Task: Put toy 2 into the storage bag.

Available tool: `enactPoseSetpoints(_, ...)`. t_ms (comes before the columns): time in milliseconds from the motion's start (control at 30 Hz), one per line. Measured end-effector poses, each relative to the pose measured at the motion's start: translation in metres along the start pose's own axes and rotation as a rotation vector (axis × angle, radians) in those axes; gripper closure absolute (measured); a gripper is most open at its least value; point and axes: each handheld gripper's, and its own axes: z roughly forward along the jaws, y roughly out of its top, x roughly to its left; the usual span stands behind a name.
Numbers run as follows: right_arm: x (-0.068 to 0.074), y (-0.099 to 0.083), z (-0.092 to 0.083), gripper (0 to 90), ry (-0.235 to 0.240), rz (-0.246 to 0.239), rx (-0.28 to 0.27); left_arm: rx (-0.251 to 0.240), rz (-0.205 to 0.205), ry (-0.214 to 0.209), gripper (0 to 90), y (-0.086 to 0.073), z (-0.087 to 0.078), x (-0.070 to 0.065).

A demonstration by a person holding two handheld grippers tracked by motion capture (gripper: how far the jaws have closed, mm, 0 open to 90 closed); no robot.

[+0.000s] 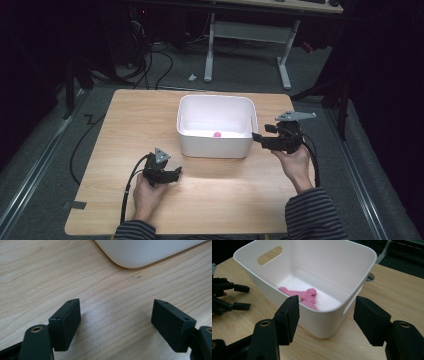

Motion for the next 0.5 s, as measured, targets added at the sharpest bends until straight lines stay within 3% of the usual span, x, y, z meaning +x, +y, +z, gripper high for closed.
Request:
enactPoseSetpoints(267,-0.014,-0.045,-0.026,38.2,-0.055,0.060,-0.014,0.000,0.000,0.000,23.9,0.000,0.000,0.000)
enactPoseSetpoints(500,-0.016,-0.073,-0.031,38.4,-0.073,0.104,-0.038,-0.001,-0.001,0.000,23.9,0.000,0.000,0.000)
